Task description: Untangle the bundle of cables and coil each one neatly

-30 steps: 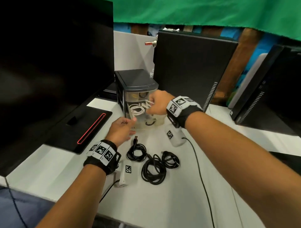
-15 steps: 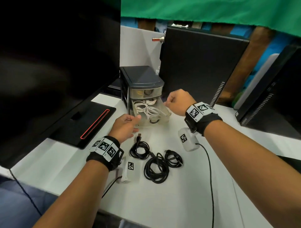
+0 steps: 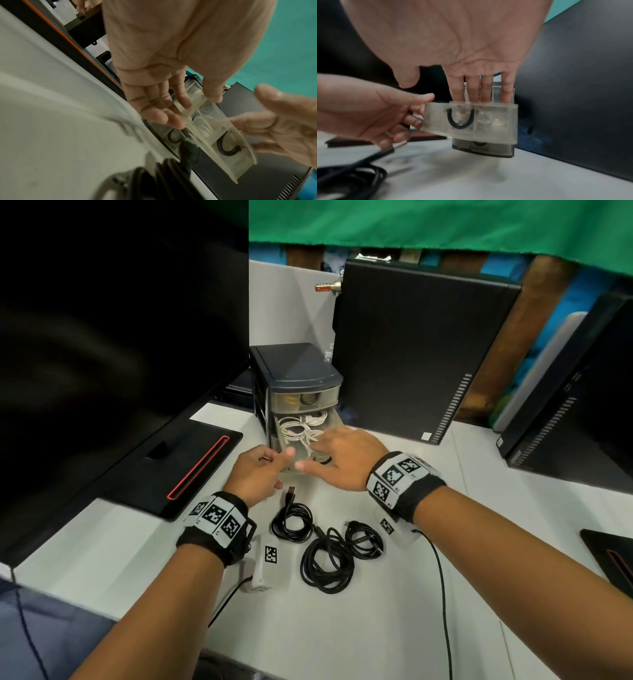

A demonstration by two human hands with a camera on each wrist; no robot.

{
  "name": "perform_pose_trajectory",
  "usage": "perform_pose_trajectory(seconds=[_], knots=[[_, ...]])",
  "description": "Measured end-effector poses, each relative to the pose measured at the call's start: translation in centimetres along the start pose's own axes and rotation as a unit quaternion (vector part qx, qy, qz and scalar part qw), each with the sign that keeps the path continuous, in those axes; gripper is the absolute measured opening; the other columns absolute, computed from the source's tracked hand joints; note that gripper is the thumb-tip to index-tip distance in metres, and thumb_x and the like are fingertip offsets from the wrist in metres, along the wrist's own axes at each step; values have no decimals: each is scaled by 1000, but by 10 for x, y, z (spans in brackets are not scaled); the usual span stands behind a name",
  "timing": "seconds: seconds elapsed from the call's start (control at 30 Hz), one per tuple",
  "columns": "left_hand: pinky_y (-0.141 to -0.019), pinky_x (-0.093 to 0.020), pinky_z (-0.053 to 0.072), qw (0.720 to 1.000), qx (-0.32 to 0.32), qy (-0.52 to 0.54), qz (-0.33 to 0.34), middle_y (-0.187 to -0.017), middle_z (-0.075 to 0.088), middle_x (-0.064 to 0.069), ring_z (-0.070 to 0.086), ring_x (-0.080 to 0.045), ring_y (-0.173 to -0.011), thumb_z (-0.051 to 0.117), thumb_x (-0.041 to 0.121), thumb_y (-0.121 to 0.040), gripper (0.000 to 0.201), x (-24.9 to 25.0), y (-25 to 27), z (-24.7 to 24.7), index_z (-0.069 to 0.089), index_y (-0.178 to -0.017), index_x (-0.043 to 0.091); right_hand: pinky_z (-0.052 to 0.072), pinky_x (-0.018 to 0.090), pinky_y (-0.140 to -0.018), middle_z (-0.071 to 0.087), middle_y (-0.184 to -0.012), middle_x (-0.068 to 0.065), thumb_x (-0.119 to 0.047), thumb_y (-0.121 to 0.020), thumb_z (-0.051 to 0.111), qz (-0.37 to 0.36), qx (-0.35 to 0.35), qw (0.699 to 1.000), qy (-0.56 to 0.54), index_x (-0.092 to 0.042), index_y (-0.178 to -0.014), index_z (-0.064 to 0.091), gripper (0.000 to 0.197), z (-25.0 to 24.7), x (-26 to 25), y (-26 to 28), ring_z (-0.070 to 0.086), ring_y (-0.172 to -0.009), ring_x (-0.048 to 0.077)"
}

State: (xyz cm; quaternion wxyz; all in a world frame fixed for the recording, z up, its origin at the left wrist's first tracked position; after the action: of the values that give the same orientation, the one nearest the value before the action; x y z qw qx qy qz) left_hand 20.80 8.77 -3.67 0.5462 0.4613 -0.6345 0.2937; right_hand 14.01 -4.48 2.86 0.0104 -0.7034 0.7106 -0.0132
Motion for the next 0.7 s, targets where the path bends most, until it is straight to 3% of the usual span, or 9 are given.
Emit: perform_pose_trajectory(seconds=[0.1, 0.2, 0.3, 0.37, 0.43, 0.5, 0.57, 0.63, 0.7], knots=[[-52, -23, 48, 999, 26, -4, 21, -74, 64, -2, 61, -15, -60, 75, 46, -85, 41, 4, -3, -6, 64, -88, 6, 48, 43, -87, 71, -95, 2, -86, -78, -8, 25, 19, 996, 79, -20, -102, 74, 107, 3, 12, -11, 64, -95, 21], [-52, -27, 51, 998, 41, -13, 36, -70, 65, -6, 62, -15, -54, 76, 42, -85, 38, 8, -5, -8, 61, -80, 8, 46, 41, -88, 72, -85, 1, -79, -87, -1, 19, 25, 996, 87, -22, -110, 68, 92, 2, 12, -13, 65, -87, 23], [-52, -28, 54, 999, 4, 19, 35, -65, 66, -11, 65, -19, -50, 71, 33, -92, 36, 12, -5, 7, 60, -79, 1, 44, 42, -94, 74, -92, 8, -71, -95, 19, 12, 29, 998, 54, -19, -142, 41, 73, 4, 10, -8, 65, -96, 31], [-62, -30, 60, 998, -36, 37, 24, -73, 72, -13, 73, -25, -65, 67, 30, -95, 39, 13, -5, 19, 64, -84, -7, 43, 44, -97, 73, -96, 8, -71, -96, 23, 15, 27, 999, 20, -17, -140, 43, 72, 8, 14, -9, 64, -100, 31], [-69, -27, 60, 997, -59, 50, 19, -84, 76, -14, 75, -22, -79, 65, 28, -96, 36, 14, -5, 23, 70, -88, -7, 44, 45, -98, 72, -105, 6, -76, -94, 17, 15, 17, 1000, 0, -17, -133, 52, 78, 11, 17, -11, 64, -105, 29], [-71, -23, 59, 996, -72, 56, 15, -95, 77, -11, 75, -15, -86, 63, 26, -97, 28, 13, -6, 21, 73, -98, -1, 42, 46, -105, 64, -130, 6, -76, -93, 17, 21, 7, 1000, -16, -18, -138, 52, 81, 10, 21, -15, 55, -125, 26], [-73, -24, 57, 996, -75, 41, 15, -103, 76, -1, 73, -13, -94, 62, 29, -98, 23, 13, -7, 19, 74, -105, 10, 33, 48, -112, 46, -151, 6, -69, -96, 29, 30, 0, 999, -30, -20, -145, 47, 72, 5, 24, -18, 34, -144, 24], [-73, -26, 55, 996, -87, 31, 19, -114, 72, 8, 73, -14, -94, 58, 34, -100, 24, 15, -6, 22, 72, -115, 22, 26, 49, -117, 32, -160, 6, -63, -96, 42, 35, 23, 998, -54, -22, -148, 43, 66, -4, 28, -22, 16, -152, 22], [-71, -27, 55, 994, -104, 35, 19, -126, 66, 12, 74, -17, -91, 54, 36, -101, 32, 18, -8, 30, 63, -131, 28, 28, 47, -118, 33, -159, 5, -57, -95, 51, 48, 62, 992, -96, -21, -146, 46, 62, -13, 34, -23, 14, -152, 21]])
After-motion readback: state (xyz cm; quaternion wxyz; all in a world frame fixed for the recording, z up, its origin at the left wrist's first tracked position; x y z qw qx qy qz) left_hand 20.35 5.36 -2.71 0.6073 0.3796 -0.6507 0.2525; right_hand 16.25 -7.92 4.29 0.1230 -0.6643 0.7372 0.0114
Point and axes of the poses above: each hand's wrist, its own y-axis away from the middle knuckle, its own z-axis out of the palm, x = y × z, the point moved 10 cm from there along -y, towards the middle knuckle
